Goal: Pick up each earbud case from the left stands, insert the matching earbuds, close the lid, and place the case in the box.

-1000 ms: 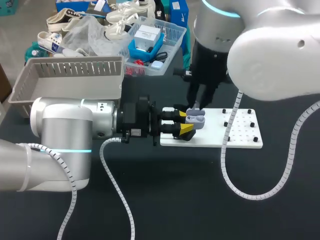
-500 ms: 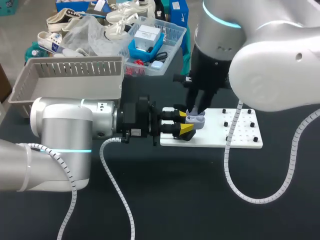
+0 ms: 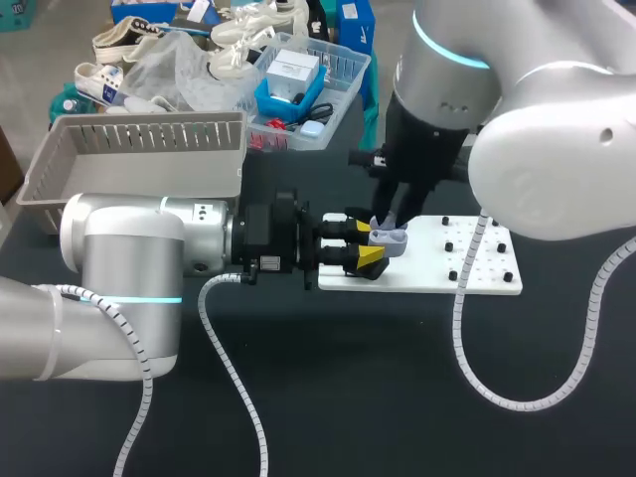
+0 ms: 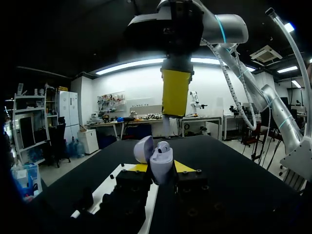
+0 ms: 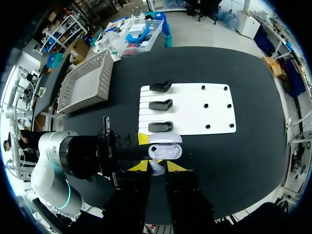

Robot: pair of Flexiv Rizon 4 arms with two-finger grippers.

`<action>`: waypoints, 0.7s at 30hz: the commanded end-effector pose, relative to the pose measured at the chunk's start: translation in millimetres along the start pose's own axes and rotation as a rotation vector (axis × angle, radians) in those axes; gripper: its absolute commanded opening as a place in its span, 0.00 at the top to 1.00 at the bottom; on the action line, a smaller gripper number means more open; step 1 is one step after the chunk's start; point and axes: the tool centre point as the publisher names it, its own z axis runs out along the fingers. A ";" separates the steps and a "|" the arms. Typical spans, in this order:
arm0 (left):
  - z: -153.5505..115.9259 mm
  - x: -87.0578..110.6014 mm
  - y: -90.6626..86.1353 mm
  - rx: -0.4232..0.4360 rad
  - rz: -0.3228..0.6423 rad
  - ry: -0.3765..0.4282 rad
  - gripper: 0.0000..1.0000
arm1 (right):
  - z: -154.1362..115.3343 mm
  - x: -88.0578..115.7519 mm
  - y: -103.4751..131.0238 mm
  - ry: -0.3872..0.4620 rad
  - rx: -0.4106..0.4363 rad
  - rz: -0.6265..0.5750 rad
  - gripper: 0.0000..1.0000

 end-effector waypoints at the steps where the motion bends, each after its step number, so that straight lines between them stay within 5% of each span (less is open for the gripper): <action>1: 0.5 0.6 -0.1 -0.003 0.001 -0.001 1.00 | 0.9 2.5 -2.1 0.018 -0.025 -0.019 1.00; 9: 0.5 0.6 -0.1 -0.003 0.001 -0.001 1.00 | 3.1 4.8 1.0 0.054 -0.037 -0.135 1.00; 21: 0.5 0.6 -0.1 -0.003 0.001 -0.001 1.00 | 9.5 -1.8 2.3 0.024 -0.036 -0.149 1.00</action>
